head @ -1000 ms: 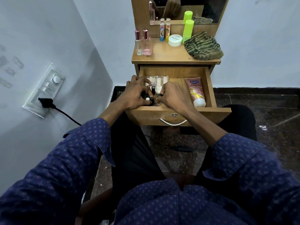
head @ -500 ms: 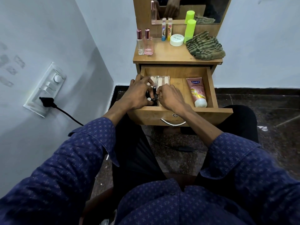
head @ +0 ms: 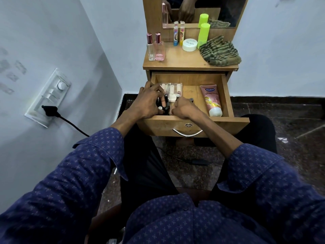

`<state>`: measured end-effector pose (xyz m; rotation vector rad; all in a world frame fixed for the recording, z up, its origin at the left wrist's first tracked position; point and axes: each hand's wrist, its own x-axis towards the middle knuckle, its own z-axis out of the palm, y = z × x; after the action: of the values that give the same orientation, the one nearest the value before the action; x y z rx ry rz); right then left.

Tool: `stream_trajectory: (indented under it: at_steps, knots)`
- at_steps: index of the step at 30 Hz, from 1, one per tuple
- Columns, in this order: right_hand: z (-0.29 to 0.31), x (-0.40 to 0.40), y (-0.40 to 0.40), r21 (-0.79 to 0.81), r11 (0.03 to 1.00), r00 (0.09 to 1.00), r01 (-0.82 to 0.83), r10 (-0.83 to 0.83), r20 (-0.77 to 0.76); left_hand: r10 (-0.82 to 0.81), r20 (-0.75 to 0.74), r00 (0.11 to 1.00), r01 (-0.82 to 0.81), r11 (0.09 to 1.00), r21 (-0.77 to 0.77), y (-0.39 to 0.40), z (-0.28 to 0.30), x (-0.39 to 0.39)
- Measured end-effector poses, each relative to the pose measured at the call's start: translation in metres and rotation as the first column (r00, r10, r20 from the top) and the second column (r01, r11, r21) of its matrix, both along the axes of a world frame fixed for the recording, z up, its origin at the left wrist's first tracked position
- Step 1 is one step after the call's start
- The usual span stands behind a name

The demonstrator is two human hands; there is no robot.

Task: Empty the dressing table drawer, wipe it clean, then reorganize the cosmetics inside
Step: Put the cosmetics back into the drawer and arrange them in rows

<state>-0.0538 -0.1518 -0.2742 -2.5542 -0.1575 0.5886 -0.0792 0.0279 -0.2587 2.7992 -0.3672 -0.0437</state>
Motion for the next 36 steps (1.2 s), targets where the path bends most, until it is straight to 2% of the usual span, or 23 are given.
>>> stream_trajectory:
  at_steps: [6, 12, 16, 18, 21, 24, 27, 32, 36]
  knots:
    - [0.000, 0.003, -0.006, 0.132, 0.991, 0.996, -0.011, 0.022, -0.084, 0.005, 0.008, 1.000, -0.005, 1.000, -0.029, 0.001, -0.002, 0.000]
    - [0.007, 0.010, -0.021, 0.261, 0.963, 0.997, 0.065, -0.072, 0.014, 0.003, 0.028, 1.000, -0.001, 0.998, -0.060, 0.003, -0.003, -0.001]
    - [0.014, 0.021, -0.032, 0.164, 0.984, 0.954, 0.067, -0.111, 0.279, 0.027, 0.048, 0.998, -0.021, 0.991, -0.131, 0.008, -0.005, -0.004]
    - [0.016, 0.026, -0.036, 0.151, 0.985, 0.933, 0.081, -0.128, 0.337, 0.038, 0.046, 0.998, -0.029, 0.984, -0.178, 0.008, -0.007, -0.005]
    - [0.017, 0.030, -0.039, 0.157, 0.987, 0.945, 0.045, -0.093, 0.315, 0.038, 0.040, 0.998, -0.029, 0.977, -0.213, 0.009, -0.008, -0.006]
    - [0.016, 0.029, -0.038, 0.105, 0.993, 0.953, -0.061, 0.026, 0.302, 0.041, 0.046, 0.998, -0.030, 0.977, -0.213, 0.009, -0.009, -0.004]
    - [0.013, 0.025, -0.035, 0.020, 0.992, 0.925, -0.123, 0.107, 0.365, 0.041, 0.075, 0.996, -0.024, 0.976, -0.215, 0.006, -0.011, -0.002]
    - [0.007, 0.024, -0.034, -0.009, 0.992, 0.882, -0.128, 0.118, 0.456, 0.050, 0.102, 0.994, -0.024, 0.969, -0.244, 0.000, -0.010, 0.004]
    - [0.015, 0.024, -0.033, -0.029, 0.987, 0.897, -0.155, 0.153, 0.415, 0.035, 0.142, 0.989, 0.000, 0.971, -0.238, -0.004, -0.008, 0.012]
